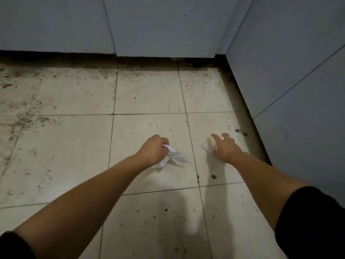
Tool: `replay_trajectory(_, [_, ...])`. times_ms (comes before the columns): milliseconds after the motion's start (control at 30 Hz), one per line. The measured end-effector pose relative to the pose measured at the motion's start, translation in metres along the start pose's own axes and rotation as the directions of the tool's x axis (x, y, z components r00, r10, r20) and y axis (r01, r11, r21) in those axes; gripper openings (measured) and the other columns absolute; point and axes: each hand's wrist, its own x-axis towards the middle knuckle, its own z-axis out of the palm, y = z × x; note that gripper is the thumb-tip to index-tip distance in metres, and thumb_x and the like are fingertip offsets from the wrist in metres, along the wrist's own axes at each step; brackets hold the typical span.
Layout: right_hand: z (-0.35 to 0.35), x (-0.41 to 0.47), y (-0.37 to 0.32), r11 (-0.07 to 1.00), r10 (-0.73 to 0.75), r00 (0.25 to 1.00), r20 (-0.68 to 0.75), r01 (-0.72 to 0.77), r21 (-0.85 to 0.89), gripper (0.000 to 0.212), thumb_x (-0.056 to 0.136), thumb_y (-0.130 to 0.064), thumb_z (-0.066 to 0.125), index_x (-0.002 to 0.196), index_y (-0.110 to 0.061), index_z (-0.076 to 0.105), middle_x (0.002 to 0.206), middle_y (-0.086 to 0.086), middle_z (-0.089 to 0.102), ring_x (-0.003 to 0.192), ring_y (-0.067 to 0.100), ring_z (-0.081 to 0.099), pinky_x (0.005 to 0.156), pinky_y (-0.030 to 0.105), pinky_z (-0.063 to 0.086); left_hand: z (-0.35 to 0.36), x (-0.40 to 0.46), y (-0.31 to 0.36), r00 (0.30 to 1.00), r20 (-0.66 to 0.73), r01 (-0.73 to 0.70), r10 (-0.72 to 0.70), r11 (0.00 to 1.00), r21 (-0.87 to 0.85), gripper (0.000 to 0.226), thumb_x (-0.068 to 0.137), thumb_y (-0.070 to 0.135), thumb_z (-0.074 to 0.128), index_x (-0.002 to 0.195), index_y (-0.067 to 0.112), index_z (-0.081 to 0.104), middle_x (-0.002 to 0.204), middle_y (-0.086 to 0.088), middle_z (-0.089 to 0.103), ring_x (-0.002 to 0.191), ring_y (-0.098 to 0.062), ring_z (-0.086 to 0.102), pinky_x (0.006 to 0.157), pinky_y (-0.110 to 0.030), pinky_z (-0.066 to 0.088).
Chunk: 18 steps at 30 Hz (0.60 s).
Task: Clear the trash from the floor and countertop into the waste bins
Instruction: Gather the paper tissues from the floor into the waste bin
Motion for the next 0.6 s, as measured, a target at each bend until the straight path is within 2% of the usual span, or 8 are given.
replay_trajectory(67, [0.017, 0.010, 0.014, 0.999, -0.035, 0.999, 0.004, 0.035, -0.008, 0.064, 0.091, -0.018, 0.050, 0.145, -0.031, 0.019, 0.157, 0.011, 0.004, 0.141, 0.036, 0.017, 0.108, 0.051, 0.033, 0.018, 0.002, 0.009, 1.000, -0.002, 0.019, -0.019, 1.000, 0.003, 0.027, 0.088, 0.005, 0.043, 0.091, -0.001, 0.069, 0.085, -0.012, 0.050, 0.075, -0.024, 0.049, 0.055, -0.018, 0.031])
replay_trajectory(100, [0.023, 0.016, 0.019, 0.998, -0.064, 0.998, 0.008, 0.064, -0.007, 0.065, 0.089, -0.015, 0.051, 0.144, -0.032, 0.019, 0.157, 0.011, 0.004, 0.140, 0.036, 0.016, 0.108, 0.052, 0.033, 0.026, 0.003, 0.013, 1.000, -0.005, 0.029, -0.029, 1.000, 0.009, 0.026, 0.089, 0.007, 0.043, 0.093, 0.001, 0.069, 0.086, -0.011, 0.049, 0.075, -0.023, 0.049, 0.055, -0.017, 0.032])
replay_trajectory(233, [0.036, 0.032, 0.031, 0.989, -0.136, 0.988, -0.077, 0.131, -0.067, 0.045, 0.089, -0.011, 0.050, 0.131, -0.020, 0.039, 0.134, 0.016, 0.036, 0.120, 0.035, 0.037, 0.094, 0.045, 0.044, 0.044, -0.005, 0.022, 0.998, -0.013, 0.062, -0.062, 0.998, 0.028, 0.025, 0.092, 0.013, 0.044, 0.097, 0.005, 0.068, 0.090, -0.007, 0.045, 0.079, -0.022, 0.048, 0.059, -0.016, 0.034])
replay_trajectory(367, [0.031, 0.034, 0.027, 0.988, -0.145, 0.982, -0.122, 0.139, -0.062, 0.028, 0.095, -0.004, 0.040, 0.120, -0.008, 0.053, 0.118, 0.018, 0.050, 0.105, 0.034, 0.053, 0.086, 0.039, 0.049, 0.041, -0.027, 0.020, 0.993, -0.033, 0.117, -0.115, 0.992, 0.048, 0.025, 0.091, 0.011, 0.043, 0.097, 0.004, 0.067, 0.090, -0.006, 0.044, 0.080, -0.022, 0.047, 0.059, -0.021, 0.034])
replay_trajectory(467, [0.019, 0.029, -0.002, 0.976, -0.217, 0.970, -0.110, 0.219, 0.008, 0.020, 0.094, -0.002, 0.043, 0.110, -0.004, 0.054, 0.113, 0.021, 0.054, 0.099, 0.035, 0.057, 0.078, 0.037, 0.046, 0.019, -0.052, 0.011, 0.983, -0.096, 0.160, -0.154, 0.986, 0.048, 0.024, 0.091, 0.010, 0.042, 0.095, 0.003, 0.065, 0.074, 0.003, 0.035, 0.078, -0.021, 0.043, 0.064, -0.026, 0.029])
replay_trajectory(533, [0.006, 0.025, -0.040, 0.942, -0.323, 0.939, -0.119, 0.331, 0.048, 0.006, 0.093, -0.003, 0.045, 0.092, -0.007, 0.049, 0.107, 0.025, 0.057, 0.096, 0.037, 0.058, 0.067, 0.034, 0.039, -0.005, -0.076, -0.001, 0.964, -0.176, 0.207, -0.198, 0.978, 0.036, 0.024, 0.091, 0.009, 0.042, 0.095, 0.002, 0.065, 0.069, 0.010, 0.028, 0.077, -0.020, 0.041, 0.065, -0.024, 0.025])
replay_trajectory(600, [-0.009, 0.011, -0.092, 0.885, -0.438, 0.890, -0.126, 0.452, 0.110, 0.013, 0.095, -0.010, 0.047, 0.083, -0.010, 0.043, 0.100, 0.026, 0.059, 0.086, 0.035, 0.057, 0.058, 0.030, 0.031, -0.030, -0.110, -0.017, 0.919, -0.282, 0.289, -0.276, 0.957, 0.006, 0.024, 0.091, 0.008, 0.042, 0.095, 0.001, 0.065, 0.069, 0.010, 0.027, 0.077, -0.020, 0.040, 0.058, -0.026, 0.019])
